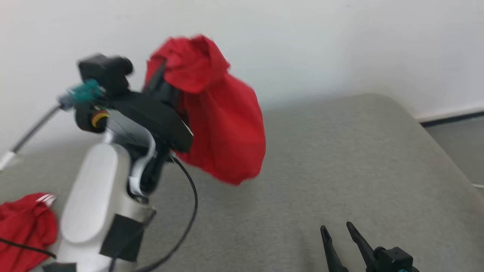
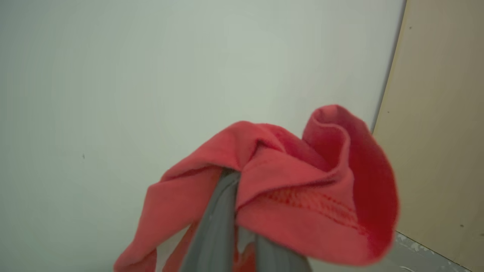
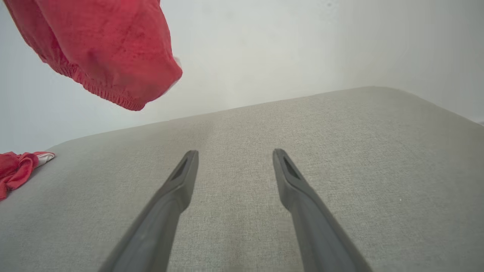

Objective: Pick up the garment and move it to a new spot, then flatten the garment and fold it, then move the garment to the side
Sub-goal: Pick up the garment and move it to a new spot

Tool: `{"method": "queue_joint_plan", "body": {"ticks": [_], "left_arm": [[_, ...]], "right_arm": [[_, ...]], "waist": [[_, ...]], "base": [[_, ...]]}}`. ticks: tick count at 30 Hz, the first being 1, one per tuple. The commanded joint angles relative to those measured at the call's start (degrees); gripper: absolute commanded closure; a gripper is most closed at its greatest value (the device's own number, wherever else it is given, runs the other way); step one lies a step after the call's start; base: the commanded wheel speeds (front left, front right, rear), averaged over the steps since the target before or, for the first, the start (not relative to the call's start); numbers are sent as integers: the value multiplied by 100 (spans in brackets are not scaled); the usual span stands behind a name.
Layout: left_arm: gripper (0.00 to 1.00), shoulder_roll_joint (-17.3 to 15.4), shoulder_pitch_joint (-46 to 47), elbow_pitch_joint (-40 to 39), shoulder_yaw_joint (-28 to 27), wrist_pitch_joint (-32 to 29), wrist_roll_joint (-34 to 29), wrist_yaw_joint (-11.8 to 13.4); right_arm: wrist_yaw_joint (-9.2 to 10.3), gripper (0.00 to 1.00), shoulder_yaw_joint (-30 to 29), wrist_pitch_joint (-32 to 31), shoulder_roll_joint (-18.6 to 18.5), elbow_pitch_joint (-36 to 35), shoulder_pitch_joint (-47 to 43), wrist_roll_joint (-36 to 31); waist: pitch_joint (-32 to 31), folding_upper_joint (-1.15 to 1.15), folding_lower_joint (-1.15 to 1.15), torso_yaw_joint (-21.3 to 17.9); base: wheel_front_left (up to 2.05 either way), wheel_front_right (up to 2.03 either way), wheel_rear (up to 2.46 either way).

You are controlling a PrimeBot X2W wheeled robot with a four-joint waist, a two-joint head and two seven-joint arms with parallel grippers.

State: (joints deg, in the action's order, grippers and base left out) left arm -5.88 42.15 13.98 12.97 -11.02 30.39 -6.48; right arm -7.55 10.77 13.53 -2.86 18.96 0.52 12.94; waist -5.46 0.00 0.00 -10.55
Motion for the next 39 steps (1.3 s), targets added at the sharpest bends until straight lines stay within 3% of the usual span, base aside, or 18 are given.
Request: {"method": "queue_joint_plan", "body": {"ticks": [1, 9, 16, 17, 18, 19, 23, 29, 34, 39], "left_arm": [[100, 33, -160, 74, 69, 66, -72, 28], [100, 150, -728, 1271, 677, 569, -668, 334], [100, 265, -1042, 2558, 916, 1264, -537, 426], [90, 276, -1082, 2738, 977, 1340, -522, 431], [57, 285, -1116, 2896, 1037, 1411, -484, 434], [0, 290, -1121, 3031, 1078, 1466, -418, 427], [0, 301, -1225, 3241, 1348, 1664, 35, 314], [0, 297, -1472, 2992, 1418, 2379, 402, 480], [0, 236, -2074, 2112, 1048, 2623, 353, 654], [0, 184, -3137, 492, 118, 2622, -232, 771]], "right_arm": [[12, 0, -16, -26, -4, -36, -21, -57], [12, 0, 16, -172, -3, -254, -10, -148], [12, 0, 28, -231, -3, -329, -46, -162], [12, 0, 35, -238, -3, -344, -54, -161], [12, 0, 35, -257, -3, -356, -60, -158], [12, 0, 44, -274, -4, -368, -65, -153], [12, 0, -5, -276, -4, -387, -106, -145], [12, 0, -104, -275, -5, -385, -209, -122], [12, 0, -327, -245, -4, -423, -322, -92], [12, 0, -574, -216, -2, -459, -378, -135]], "waist": [[147, 0, 0, -727], [411, 0, 0, -1292], [496, 0, 0, -1338], [500, 0, 0, -1311], [496, 0, 0, -1276], [493, 0, 0, -1238], [447, 0, 0, -973], [322, 0, 0, -568], [215, 0, 0, -128], [160, 0, 0, 233]], "base": [[0, 0, 0], [0, 0, 0], [0, 0, 0], [0, 0, 0], [0, 0, 0], [0, 0, 0], [0, 0, 0], [0, 0, 0], [0, 0, 0], [0, 0, 0]]}}
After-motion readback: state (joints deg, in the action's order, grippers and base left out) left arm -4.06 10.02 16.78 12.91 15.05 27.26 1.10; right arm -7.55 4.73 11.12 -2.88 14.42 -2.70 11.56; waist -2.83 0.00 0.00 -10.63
